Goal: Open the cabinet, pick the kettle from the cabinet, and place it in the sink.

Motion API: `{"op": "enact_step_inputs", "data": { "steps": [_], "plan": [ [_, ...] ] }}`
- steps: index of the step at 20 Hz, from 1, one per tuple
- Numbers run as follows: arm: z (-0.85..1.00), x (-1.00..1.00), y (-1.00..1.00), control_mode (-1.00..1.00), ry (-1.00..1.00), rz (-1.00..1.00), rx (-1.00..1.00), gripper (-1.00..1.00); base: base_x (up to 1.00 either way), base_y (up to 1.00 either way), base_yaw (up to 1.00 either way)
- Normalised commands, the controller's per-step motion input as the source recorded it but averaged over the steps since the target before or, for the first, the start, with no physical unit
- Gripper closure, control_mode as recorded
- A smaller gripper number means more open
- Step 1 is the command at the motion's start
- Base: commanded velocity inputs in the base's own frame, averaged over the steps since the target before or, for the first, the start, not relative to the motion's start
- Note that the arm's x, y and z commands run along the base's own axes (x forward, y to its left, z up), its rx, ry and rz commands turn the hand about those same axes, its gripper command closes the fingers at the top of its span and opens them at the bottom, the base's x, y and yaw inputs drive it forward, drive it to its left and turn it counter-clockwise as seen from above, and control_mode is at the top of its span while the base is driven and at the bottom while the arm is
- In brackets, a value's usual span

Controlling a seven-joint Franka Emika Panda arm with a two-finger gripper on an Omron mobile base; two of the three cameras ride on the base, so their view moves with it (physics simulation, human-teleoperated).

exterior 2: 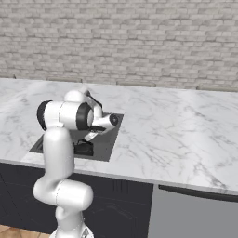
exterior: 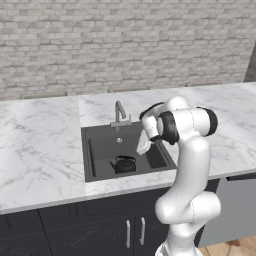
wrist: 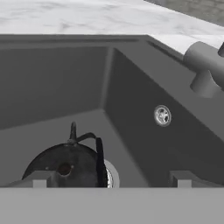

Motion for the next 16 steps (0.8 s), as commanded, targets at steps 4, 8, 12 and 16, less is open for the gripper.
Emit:
{"op": "enact_step_inputs", "data": {
  "steps": [4,8,12,16],
  "plan": [
    [0.44,-0.12,-0.08,-1.0,-0.08,-0.04,0.0,-1.0,0.0,0.0,0.0],
    [0.46,-0.11,-0.09,-1.0,-0.05,-0.05,0.0,-1.0,0.0,0.0,0.0],
    [0.45,-0.11,-0.16,-1.0,-0.03,-0.1,-0.04,-1.0,0.0,0.0,0.0],
    [0.44,-0.15,-0.17,-1.0,0.0,-0.11,-0.07,-1.0,0.0,0.0,0.0]
  ]
}}
